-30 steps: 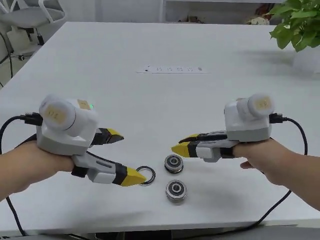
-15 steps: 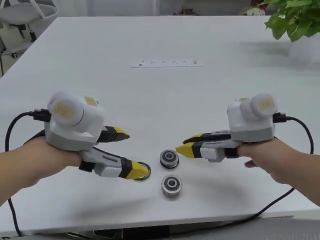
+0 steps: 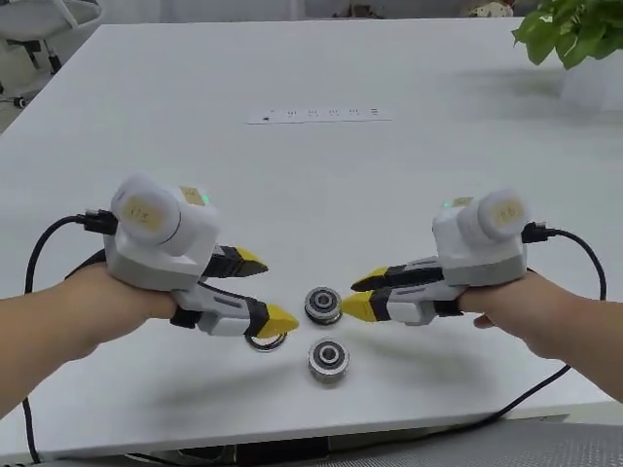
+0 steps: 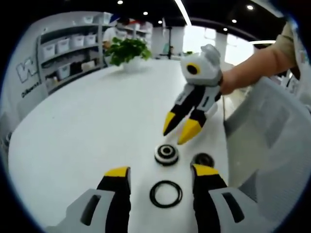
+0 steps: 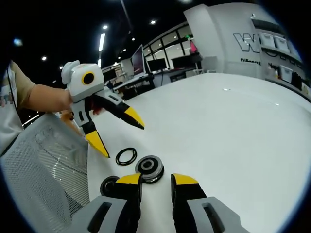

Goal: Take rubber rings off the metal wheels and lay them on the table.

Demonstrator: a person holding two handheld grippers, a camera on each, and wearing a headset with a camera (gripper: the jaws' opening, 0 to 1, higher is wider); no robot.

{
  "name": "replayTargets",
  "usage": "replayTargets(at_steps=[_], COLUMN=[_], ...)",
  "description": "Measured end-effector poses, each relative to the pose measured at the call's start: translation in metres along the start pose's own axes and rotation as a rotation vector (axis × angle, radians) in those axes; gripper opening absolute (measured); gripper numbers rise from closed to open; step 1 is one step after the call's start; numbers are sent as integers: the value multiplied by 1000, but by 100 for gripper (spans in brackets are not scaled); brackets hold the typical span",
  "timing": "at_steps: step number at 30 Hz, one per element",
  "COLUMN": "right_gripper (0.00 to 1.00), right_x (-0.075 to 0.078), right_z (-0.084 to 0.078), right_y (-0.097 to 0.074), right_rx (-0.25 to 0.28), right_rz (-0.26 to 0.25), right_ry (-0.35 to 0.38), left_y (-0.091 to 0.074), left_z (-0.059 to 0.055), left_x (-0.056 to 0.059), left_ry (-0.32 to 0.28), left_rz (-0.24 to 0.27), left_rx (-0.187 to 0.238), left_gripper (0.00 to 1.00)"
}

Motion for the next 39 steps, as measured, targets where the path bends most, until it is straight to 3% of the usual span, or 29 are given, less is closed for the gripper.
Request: replayTargets(at_steps=[14,21,29,39], right_gripper=[17,8,7,6], right_x=[-3,-1,0,0], right_z=[-8,-9,-10,-9], right_y=[12,13,14,14], right_rx=[-50,-52,-40,-30], right_rz=[11,2,1,-6], right_ry=[-73,-95,-86,-84], left_y=[18,28,37,39], left_z=[7,12,15,15], left_x=[3,9,14,4], left_ry=[14,25,42,29], left_rz=[-36,-59,-72,-10], left_rx=[-3,-7,-12,-25], left_gripper=[41,34,27,14])
Point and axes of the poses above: the centre of the closed fingertips' face, and the gripper's own axes: y roughly forward along the fingers, x roughly to its right, z roughly out of its top, the point moved 2 cm from there along -y, roughly backward along the fingers, and after that the axes turned 13 degrees about -x, right-handed, at the moved point
